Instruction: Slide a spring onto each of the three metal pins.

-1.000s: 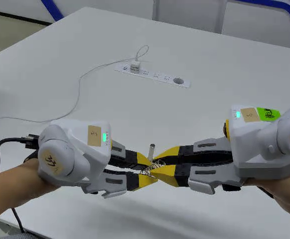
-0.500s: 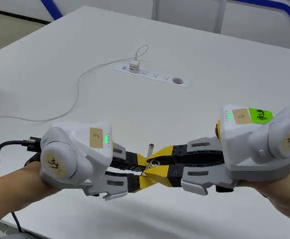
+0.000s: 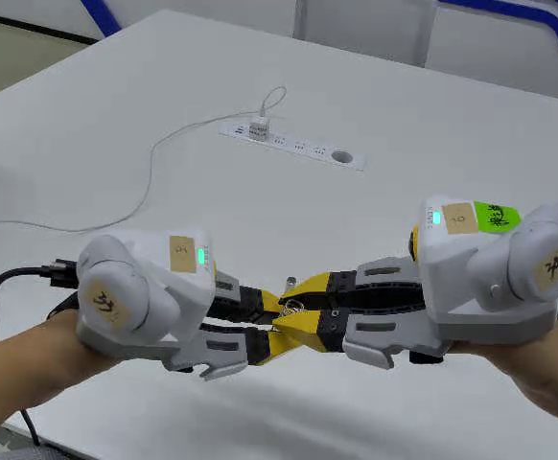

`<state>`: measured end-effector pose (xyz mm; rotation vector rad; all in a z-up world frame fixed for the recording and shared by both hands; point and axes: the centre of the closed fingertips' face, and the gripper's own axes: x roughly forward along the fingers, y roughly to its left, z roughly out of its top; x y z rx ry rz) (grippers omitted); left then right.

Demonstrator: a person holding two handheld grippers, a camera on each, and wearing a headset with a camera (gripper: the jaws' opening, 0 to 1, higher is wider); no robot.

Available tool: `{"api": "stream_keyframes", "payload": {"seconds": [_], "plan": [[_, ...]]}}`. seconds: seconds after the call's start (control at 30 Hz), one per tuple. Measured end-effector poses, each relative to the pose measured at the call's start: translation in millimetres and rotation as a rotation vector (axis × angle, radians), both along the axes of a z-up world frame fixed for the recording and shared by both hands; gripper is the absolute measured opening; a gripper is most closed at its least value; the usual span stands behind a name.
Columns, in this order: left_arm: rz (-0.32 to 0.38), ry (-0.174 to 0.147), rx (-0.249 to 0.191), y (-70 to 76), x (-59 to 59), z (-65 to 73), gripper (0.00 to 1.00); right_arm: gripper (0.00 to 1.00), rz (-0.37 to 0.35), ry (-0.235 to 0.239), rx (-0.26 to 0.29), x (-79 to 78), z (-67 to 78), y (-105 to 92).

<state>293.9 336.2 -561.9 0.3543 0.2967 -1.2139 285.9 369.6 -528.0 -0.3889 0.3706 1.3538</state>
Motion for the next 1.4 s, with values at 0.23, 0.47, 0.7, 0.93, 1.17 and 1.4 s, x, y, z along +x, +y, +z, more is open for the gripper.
{"api": "stream_keyframes", "payload": {"seconds": [0.23, 0.47, 0.7, 0.93, 1.17, 1.4], "plan": [[0.061, 0.018, 0.015, 14.3, 3.9, -9.7, 0.13, 0.1, -0.01, -0.006, -0.006, 4.1, 0.3, 1.5], [0.135, 0.029, 0.003, 29.8, 9.3, -15.1, 0.28, 0.1, -0.025, -0.017, -0.016, 11.1, 2.0, -1.1], [0.162, 0.027, -0.005, 35.4, 10.4, -15.6, 0.38, 0.1, -0.052, -0.036, -0.034, 23.0, 1.3, -4.1], [0.195, 0.034, -0.006, 42.4, 13.5, -20.3, 0.46, 0.1, -0.072, -0.085, -0.079, 41.0, -0.4, -5.2], [0.216, 0.048, -0.019, 48.7, 15.5, -21.2, 0.51, 0.1, -0.128, -0.087, -0.107, 70.7, -3.3, -10.4], [0.25, 0.07, -0.013, 61.3, 18.0, -27.1, 0.57, 0.1, -0.19, -0.059, -0.124, 96.4, -11.3, -12.3]]}}
